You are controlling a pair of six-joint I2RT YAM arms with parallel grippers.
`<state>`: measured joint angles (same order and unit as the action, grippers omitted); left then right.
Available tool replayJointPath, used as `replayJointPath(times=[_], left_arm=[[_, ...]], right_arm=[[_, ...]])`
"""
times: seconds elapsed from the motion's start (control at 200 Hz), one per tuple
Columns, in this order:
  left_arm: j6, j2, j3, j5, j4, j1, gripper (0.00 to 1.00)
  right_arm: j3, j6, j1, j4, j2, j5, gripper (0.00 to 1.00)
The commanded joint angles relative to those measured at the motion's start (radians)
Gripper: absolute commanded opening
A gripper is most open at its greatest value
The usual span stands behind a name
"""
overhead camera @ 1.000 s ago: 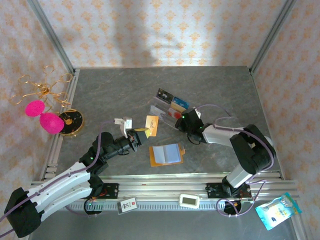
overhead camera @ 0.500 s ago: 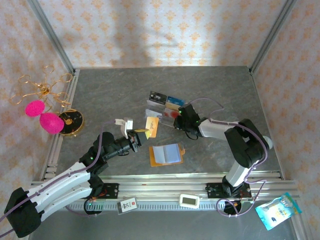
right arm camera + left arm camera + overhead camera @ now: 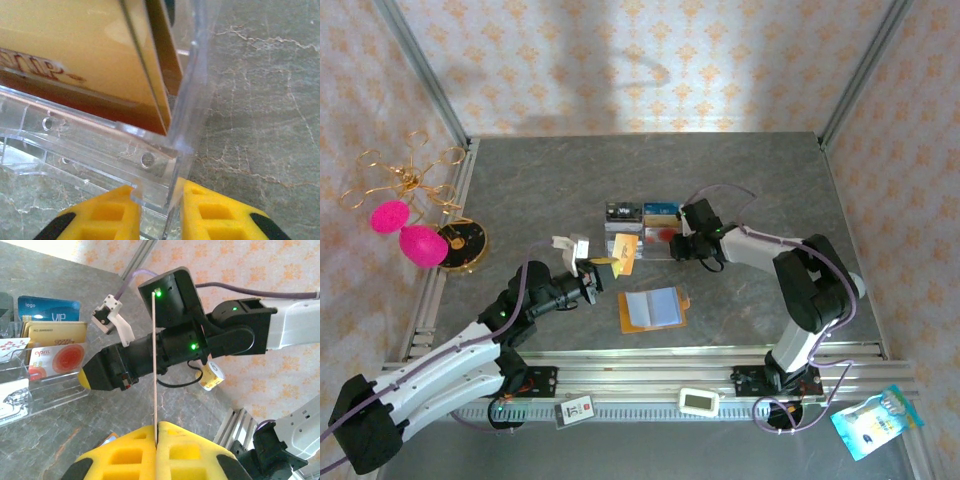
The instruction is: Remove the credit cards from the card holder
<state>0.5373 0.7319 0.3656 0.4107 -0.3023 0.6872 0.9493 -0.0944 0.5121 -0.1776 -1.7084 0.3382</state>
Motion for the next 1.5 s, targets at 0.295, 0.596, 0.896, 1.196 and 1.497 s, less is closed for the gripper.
replayJointPath(times=[0.295,0.596,0.896,1.196,1.497], left_arm=[[-0.076,0.040,0.063,0.025,0.025,0.011,0.00],[-0.341,0.185,0.266,-0.028,0.237,0.007,0.00],[-1.024,0.525,0.621,-0.108,0.514,-0.037,0.00],[-1.358,0.804,0.922,-0.061,0.712,-0.077,0.00],[-1.557,1.043,1.232,-0.017,1.034,-0.096,0.00]], right_arm=[[0.038,0.081,-0.003,-0.008,0.093,0.063,0.41],[-0.186,-0.093,-0.007,0.133,0.450,-0.047,0.41],[-0.358,-0.311,-0.146,0.167,0.679,-0.110,0.43],[-0.382,-0.369,-0.155,0.167,0.689,-0.105,0.43],[-0.356,-0.361,-0.167,0.136,0.661,-0.109,0.43]])
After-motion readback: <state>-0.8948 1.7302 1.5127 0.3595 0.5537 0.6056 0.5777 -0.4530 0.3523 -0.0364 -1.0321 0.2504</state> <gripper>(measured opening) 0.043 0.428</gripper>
